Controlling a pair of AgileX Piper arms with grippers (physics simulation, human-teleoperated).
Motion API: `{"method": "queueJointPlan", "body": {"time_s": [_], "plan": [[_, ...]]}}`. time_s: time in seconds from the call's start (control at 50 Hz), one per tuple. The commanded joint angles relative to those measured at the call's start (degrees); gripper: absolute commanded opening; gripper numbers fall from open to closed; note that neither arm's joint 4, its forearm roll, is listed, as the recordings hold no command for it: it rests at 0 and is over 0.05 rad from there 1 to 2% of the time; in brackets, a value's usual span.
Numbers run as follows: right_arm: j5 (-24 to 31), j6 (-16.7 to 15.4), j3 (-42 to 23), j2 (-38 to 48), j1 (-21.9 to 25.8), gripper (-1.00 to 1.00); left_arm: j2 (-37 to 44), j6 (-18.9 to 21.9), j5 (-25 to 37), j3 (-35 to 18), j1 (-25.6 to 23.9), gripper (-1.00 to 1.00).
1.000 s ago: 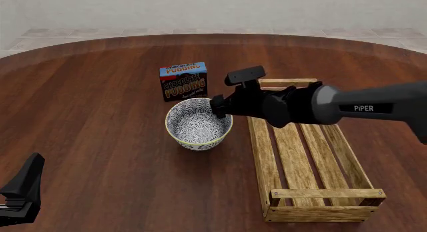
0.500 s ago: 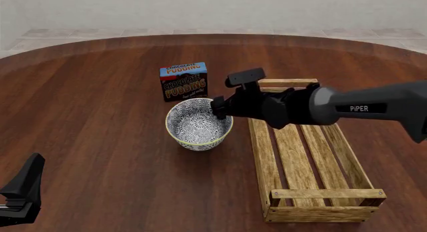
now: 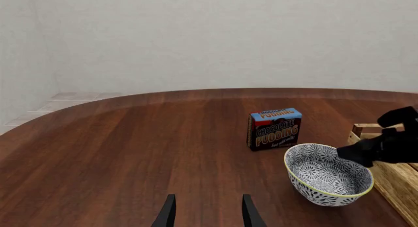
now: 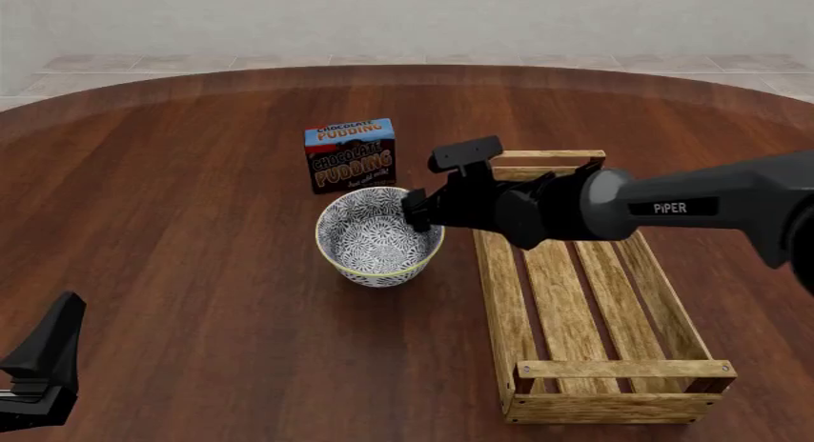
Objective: Pick up the bowl on the left and put it in the tray.
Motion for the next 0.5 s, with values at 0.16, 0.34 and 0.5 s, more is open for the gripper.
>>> {"method": "queueJointPlan", "body": {"time_s": [0.16,0.34,0.5], "plan": [[-0.24,-0.1,-0.08,0.6,0.09,1.0,0.0,0.0,0.0,0.0,0.0,1.0],[-0.78,0.08,0.32,0.92,0.36,1.0,0.0,0.0,0.0,0.0,0.0,1.0],[-0.6,0.11,-0.09,1.2,0.38,1.0,0.0,0.0,0.0,0.0,0.0,1.0]]}}
